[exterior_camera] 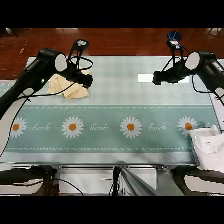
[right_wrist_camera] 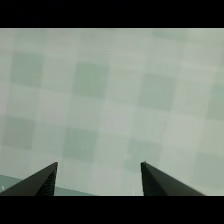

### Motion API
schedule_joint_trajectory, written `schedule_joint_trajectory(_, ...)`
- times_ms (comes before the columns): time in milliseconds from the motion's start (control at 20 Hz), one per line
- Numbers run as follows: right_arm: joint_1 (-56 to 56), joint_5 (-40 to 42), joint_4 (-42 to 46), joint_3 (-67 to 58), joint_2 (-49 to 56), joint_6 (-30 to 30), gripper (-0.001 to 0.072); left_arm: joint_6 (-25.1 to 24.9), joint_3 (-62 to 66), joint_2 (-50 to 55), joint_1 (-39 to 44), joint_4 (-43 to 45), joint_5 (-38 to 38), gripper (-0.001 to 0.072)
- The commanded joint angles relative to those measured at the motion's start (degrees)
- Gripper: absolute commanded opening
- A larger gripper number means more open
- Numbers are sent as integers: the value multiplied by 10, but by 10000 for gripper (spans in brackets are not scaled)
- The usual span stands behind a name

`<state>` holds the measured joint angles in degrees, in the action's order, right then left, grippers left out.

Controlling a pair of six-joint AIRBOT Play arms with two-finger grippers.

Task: Fold the shirts.

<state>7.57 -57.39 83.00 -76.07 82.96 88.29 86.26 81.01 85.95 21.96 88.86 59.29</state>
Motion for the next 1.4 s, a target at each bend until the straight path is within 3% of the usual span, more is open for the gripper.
schedule_joint_trajectory(0,0,0,0,0,0,0,589,0,0,0,0,0,0,615)
schedule_joint_trajectory(750,0,0,0,0,0,0,589,0,0,0,0,0,0,615)
schedule_joint_trajectory(1150,0,17,-1,0,0,0,589,0,0,0,0,0,-108,615)
schedule_joint_trajectory(1350,0,17,0,0,0,0,589,0,0,0,1,-13,-118,615)
